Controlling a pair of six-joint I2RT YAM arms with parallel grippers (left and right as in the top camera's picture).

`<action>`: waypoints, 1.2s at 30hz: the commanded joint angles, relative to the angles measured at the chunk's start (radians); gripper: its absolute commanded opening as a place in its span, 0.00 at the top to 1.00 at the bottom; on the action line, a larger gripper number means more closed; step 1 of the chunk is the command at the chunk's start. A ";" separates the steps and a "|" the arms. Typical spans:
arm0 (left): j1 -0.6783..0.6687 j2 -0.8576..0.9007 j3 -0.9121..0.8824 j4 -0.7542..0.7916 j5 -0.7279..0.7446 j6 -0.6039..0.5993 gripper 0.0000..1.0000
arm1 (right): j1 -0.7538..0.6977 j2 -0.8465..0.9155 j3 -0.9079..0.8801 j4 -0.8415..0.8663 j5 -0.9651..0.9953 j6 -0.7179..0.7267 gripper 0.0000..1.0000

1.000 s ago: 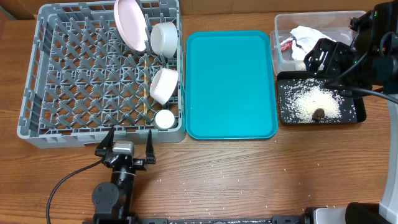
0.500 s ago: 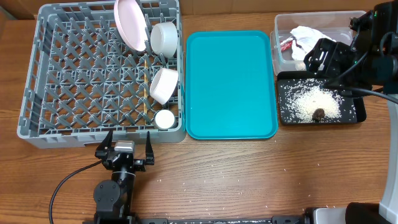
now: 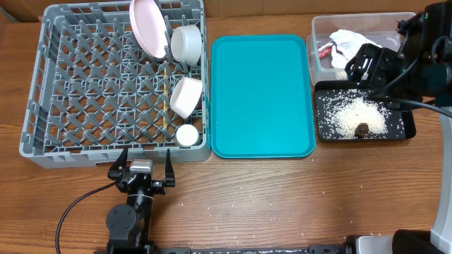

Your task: Sort waste into correct bins and load items into the dishwasher

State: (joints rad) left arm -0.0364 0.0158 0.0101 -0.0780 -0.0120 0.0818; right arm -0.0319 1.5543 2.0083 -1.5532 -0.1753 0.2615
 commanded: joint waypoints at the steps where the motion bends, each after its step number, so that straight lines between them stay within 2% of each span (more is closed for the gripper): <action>1: 0.011 -0.011 -0.005 0.003 -0.011 0.016 0.00 | -0.003 -0.005 0.008 0.002 0.010 0.000 0.00; 11: 0.011 -0.011 -0.005 0.003 -0.011 0.016 0.00 | 0.060 -0.089 0.004 0.080 0.124 -0.008 0.00; 16: 0.011 -0.011 -0.005 0.003 -0.011 0.016 0.00 | 0.125 -0.210 -0.123 0.238 0.141 -0.103 0.00; 19: 0.011 -0.011 -0.005 0.003 -0.011 0.016 0.00 | 0.136 -0.308 -0.266 0.376 0.138 -0.106 0.00; 20: 0.011 -0.011 -0.005 0.003 -0.011 0.016 0.00 | 0.135 -0.393 -0.398 0.494 0.132 -0.106 0.00; 25: 0.011 -0.011 -0.005 0.003 -0.011 0.016 0.00 | 0.135 -0.610 -0.757 0.790 0.130 -0.106 0.00; 36: 0.011 -0.011 -0.005 0.003 -0.011 0.016 0.00 | 0.127 -1.063 -1.496 1.336 0.130 -0.106 0.00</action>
State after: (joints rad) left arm -0.0364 0.0151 0.0090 -0.0765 -0.0124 0.0822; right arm 0.0998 0.5964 0.6601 -0.3096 -0.0589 0.1581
